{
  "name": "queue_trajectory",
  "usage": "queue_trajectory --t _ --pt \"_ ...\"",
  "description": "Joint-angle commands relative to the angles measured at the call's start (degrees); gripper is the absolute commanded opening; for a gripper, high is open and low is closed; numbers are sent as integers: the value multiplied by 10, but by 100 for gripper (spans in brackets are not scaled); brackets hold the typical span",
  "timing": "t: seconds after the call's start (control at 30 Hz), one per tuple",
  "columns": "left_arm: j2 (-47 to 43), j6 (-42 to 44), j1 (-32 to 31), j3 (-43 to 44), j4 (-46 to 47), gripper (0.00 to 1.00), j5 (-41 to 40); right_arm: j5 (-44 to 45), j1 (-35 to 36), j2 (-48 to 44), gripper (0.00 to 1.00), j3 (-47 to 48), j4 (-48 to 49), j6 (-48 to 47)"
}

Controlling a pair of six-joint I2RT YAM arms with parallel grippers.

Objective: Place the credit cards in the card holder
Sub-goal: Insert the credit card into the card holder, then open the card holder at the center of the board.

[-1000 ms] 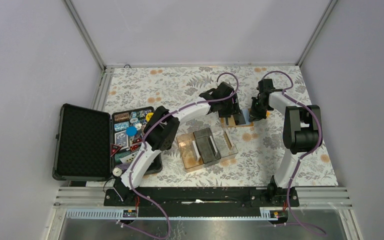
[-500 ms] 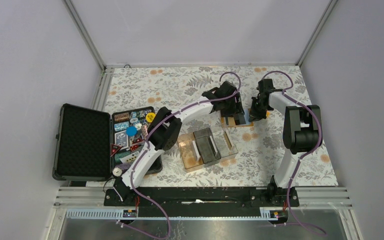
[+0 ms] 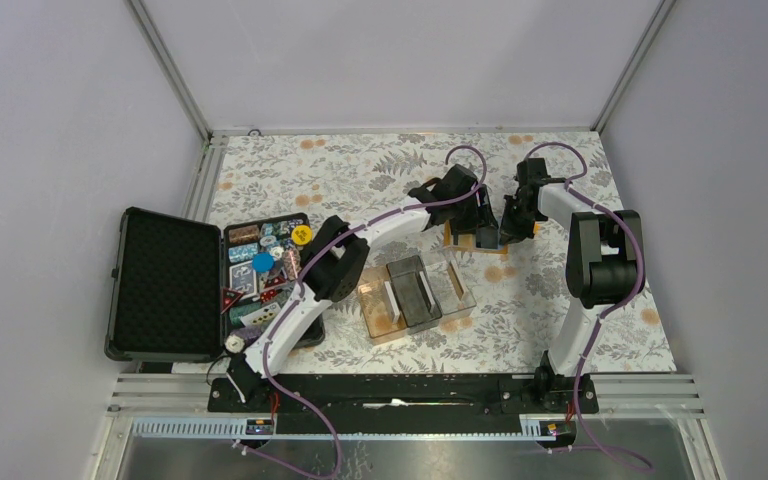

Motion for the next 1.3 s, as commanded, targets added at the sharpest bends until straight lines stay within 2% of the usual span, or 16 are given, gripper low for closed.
queue_trajectory --t 0.0,0.2,0.33,0.47,0.8,0.97,1.03,1.1,1.2,1.27 --pt "14 -19 -23 16 42 62 36 -10 4 -20 3 8 -5 -1" --pt "-35 -3 -22 -23 62 62 15 -6 4 -27 3 6 -5 1" --pt "-94 24 -17 -51 65 64 -5 -13 4 -37 10 6 -5 3" --pt "-159 51 -8 -97 61 65 -28 -25 4 -59 27 6 -5 7" --pt "-285 66 13 -250 58 72 -67 -28 4 -117 54 7 -10 9" --pt "-302 33 39 -308 65 75 -63 -14 4 -106 58 1 -10 4" --pt "-300 27 47 -321 71 76 -57 -2 4 -105 63 -6 -4 2" --pt "-291 27 52 -323 66 79 -55 16 4 -99 66 -8 0 0" --pt "-265 34 53 -307 56 87 -44 34 4 -78 67 -2 -1 0" --pt "-241 32 53 -293 47 88 -35 37 4 -64 68 4 -1 1"
